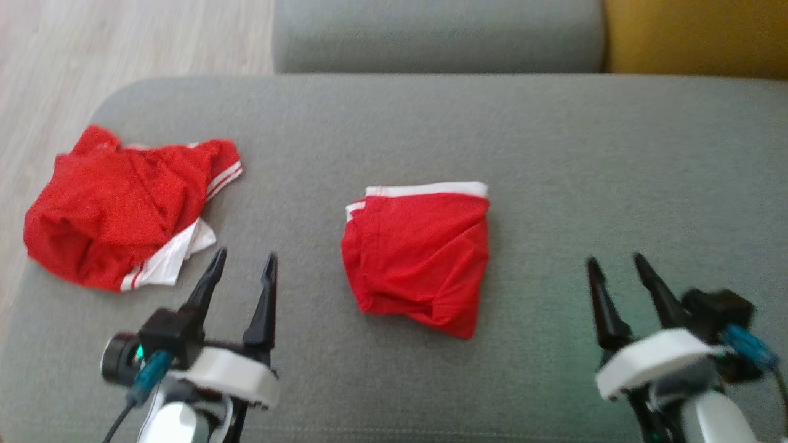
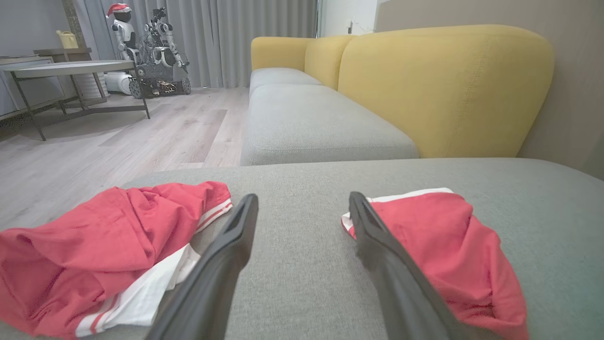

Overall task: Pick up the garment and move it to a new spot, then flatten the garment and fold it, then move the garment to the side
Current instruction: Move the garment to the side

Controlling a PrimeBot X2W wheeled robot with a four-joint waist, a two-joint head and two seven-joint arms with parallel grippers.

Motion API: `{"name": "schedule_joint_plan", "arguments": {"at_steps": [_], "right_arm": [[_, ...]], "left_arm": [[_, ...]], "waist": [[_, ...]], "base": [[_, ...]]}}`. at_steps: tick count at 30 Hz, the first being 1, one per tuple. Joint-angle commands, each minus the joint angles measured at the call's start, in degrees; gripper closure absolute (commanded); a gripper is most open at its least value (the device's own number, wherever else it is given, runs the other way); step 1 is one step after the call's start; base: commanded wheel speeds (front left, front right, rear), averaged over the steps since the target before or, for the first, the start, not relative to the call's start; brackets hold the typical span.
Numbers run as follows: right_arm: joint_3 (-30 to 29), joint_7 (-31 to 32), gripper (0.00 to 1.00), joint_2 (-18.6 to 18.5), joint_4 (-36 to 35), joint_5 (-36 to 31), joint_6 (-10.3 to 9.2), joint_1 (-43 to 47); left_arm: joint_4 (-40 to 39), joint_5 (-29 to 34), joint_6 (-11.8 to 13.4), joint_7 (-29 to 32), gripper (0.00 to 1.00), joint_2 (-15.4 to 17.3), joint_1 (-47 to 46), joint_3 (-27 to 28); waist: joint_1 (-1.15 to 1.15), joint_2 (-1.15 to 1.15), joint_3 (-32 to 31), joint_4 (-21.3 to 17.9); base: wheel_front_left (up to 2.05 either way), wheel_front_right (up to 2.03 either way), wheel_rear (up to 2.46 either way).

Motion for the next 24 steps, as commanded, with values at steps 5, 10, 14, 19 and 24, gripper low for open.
{"name": "schedule_joint_plan", "arguments": {"at_steps": [5,10,14,19,24], "right_arm": [[5.57,-1.24,0.0,-0.31,4.97,1.51,-0.04,-8.9],[9.47,-2.42,0.0,-0.31,12.39,2.36,-0.04,-14.06],[11.52,-3.19,0.0,-0.31,17.05,3.29,-0.04,-16.79],[14.17,-2.97,0.0,-0.31,25.7,6.05,-0.04,-20.9],[16.14,-1.41,0.79,-0.31,29.28,7.94,-0.04,-22.04]], "left_arm": [[-1.68,0.42,-0.91,-1.94,0.0,-0.74,-6.94,0.22],[-0.84,0.49,-1.32,-2.91,0.0,-1.66,-9.5,-0.36],[-0.26,0.57,-1.49,-3.35,0.0,-2.17,-10.8,-0.61],[0.91,0.53,-1.7,-3.88,0.0,-2.88,-12.39,-0.62],[1.32,0.54,-1.63,-4.03,0.0,-3.22,-12.63,-0.49]], "waist": [[0.0,0.0,5.51,3.72],[0.0,0.0,8.65,5.64],[0.0,0.0,10.1,6.56],[0.0,0.0,11.45,7.45],[0.0,0.0,11.66,7.27]], "base": [[0.0,0.0,0.0],[0.0,0.0,0.0],[0.0,0.0,0.0],[0.0,0.0,0.0],[0.0,0.0,0.0]]}}
